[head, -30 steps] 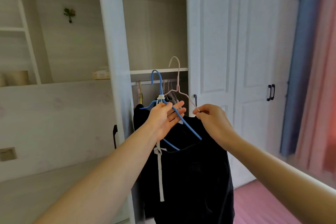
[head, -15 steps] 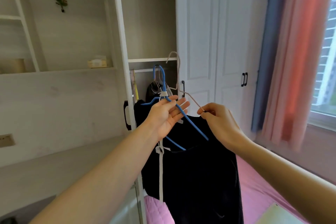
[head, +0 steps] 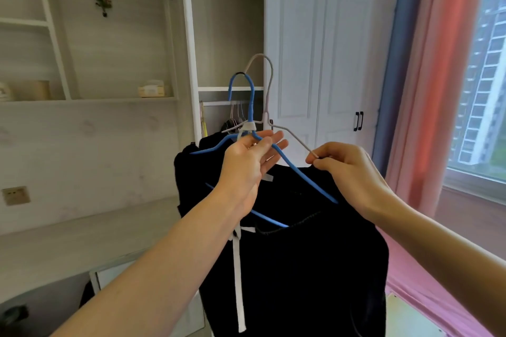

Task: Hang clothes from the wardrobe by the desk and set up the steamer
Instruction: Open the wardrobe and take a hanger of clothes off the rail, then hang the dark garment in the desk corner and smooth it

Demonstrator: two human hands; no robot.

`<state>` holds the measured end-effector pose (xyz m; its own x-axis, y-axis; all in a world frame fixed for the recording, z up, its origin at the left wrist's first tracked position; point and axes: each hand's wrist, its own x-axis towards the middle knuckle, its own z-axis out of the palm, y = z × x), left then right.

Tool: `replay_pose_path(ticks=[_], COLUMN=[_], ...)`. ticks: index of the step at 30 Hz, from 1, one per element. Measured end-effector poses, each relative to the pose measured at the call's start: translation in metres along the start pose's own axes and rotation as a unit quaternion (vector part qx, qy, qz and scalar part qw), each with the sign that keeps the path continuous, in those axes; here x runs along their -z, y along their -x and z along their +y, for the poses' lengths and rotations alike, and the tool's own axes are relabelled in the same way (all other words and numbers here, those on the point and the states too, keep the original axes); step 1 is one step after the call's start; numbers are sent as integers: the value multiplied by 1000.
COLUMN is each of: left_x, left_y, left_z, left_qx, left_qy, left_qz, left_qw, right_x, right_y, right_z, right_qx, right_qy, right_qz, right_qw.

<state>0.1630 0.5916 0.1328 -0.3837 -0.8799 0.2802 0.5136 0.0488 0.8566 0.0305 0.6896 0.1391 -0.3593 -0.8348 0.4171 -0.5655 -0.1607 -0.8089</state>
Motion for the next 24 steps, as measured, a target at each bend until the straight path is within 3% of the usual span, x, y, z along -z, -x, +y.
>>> replay_pose_path(ticks=[13, 24], left_x=[13, 52], left_y=[80, 172], left_z=[2, -3], left_qx=[-125, -170], left_qy=[-114, -275], left_qz=[157, 270], left_qw=[973, 907], right_x=[-1, -55], right_y=[30, 71], right_z=[-10, 2], right_qx=[63, 114], right_qy=[-42, -47], right_qz=[-166, -290], right_qw=[983, 949])
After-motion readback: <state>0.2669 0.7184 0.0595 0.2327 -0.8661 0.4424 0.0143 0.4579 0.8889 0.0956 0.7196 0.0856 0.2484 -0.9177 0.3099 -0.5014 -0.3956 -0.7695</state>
